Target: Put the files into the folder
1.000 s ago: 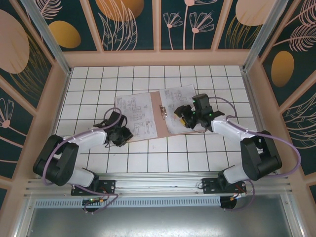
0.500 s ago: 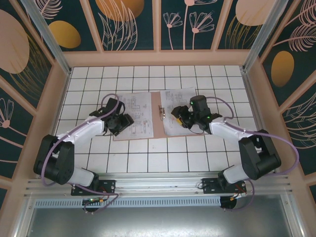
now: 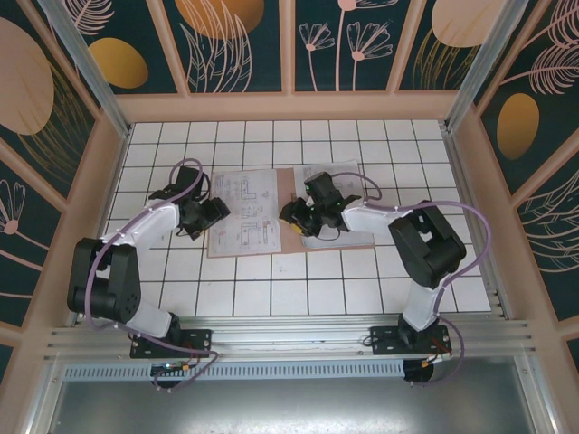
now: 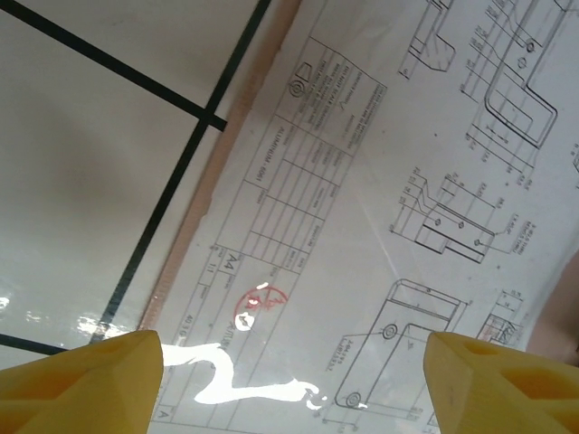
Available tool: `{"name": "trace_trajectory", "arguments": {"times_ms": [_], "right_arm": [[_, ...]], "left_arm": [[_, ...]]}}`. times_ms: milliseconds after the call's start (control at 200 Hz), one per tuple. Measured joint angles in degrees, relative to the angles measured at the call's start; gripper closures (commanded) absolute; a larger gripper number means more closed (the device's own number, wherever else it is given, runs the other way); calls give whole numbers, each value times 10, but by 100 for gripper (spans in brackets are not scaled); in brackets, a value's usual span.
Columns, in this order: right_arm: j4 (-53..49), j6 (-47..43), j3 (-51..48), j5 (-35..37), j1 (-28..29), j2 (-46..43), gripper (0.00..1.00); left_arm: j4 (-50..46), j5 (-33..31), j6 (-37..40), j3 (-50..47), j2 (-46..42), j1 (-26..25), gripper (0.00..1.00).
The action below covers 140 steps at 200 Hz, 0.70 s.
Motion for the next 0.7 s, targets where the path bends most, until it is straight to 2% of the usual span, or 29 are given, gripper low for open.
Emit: {"name": "trace_trajectory", "arguments": {"times_ms": [480,625,701], "right_arm": [[-8,0,-17,0,5,7,51],[-8,0,-24,0,5,16,51],[-9,0,-23,0,5,19,51]], "left_arm": [[5,14,12,-36,0,8,20],[7,16,18,-37,0,10,12],[7,16,21,-37,0,14,12]]}}
